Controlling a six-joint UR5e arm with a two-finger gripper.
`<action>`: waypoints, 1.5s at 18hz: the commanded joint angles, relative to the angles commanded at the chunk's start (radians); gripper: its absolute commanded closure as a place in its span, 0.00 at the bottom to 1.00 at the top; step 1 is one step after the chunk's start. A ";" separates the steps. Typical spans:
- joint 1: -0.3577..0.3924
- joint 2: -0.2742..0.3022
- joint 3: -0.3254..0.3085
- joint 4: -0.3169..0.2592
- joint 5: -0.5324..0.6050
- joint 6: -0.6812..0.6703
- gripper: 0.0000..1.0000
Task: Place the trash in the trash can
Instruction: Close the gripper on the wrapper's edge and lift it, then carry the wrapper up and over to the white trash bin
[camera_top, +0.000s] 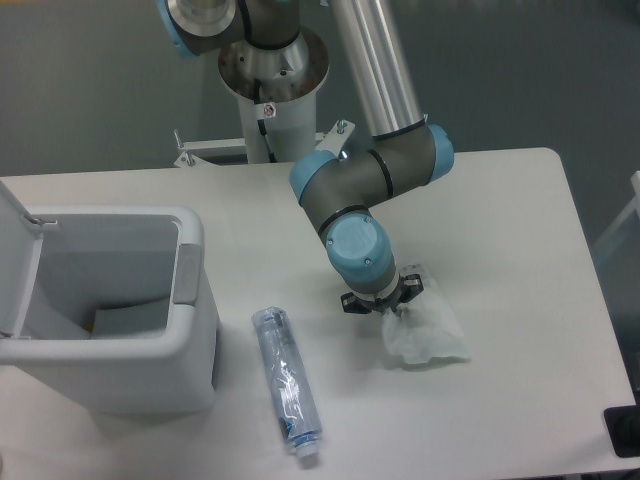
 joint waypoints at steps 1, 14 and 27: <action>0.000 0.000 0.002 0.000 -0.006 0.000 0.96; 0.075 0.178 0.052 -0.018 -0.245 0.009 1.00; 0.092 0.369 0.249 -0.015 -0.788 -0.337 1.00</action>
